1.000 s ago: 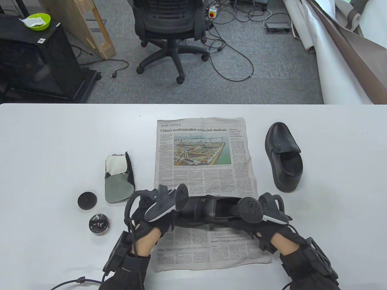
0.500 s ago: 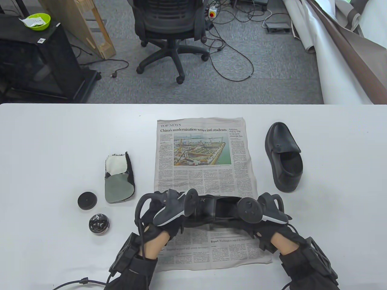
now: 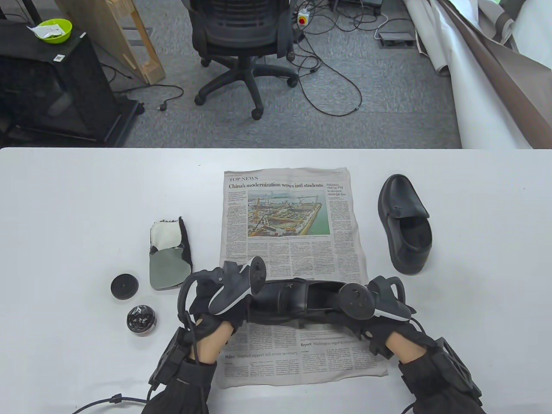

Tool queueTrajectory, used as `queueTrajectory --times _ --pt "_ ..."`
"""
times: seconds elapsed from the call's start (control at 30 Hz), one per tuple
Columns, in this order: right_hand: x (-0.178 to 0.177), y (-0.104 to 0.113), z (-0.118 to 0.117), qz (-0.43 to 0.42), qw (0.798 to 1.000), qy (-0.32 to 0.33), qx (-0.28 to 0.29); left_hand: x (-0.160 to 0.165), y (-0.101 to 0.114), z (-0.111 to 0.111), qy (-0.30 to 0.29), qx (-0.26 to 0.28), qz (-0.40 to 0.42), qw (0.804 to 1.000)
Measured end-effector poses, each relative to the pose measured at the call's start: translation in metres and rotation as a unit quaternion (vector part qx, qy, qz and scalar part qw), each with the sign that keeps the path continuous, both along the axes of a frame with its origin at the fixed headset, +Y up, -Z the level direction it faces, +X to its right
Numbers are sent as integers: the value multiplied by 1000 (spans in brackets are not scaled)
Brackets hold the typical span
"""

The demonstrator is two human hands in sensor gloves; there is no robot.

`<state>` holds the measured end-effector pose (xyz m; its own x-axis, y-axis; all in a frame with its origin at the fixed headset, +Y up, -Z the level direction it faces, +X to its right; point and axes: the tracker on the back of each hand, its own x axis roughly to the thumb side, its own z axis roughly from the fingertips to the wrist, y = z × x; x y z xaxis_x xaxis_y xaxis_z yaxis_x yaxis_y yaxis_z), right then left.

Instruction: Dip and apply built-in sponge shoe polish on shoes

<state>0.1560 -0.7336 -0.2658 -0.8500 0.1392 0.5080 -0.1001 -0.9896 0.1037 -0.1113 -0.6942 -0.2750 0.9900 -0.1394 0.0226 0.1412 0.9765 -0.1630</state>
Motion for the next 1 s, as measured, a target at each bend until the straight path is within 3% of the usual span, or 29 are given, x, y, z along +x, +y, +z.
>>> queueTrajectory --times 0.1,0.37,0.5,0.7,1.0 --pt "0 0 0 2 1000 -2 2 -1 2 6 -3 -26 15 1000" --pt "-1 0 1 6 1000 -6 -3 22 4 21 -85 -56 29 994" --pt "-1 -1 1 4 1000 -2 -11 34 4 23 -105 -29 70 992" --pt "-1 -1 0 2 1000 3 -25 47 1 15 -100 41 46 993" --pt "-1 -1 0 0 1000 5 -25 36 -9 -7 -48 38 16 998"
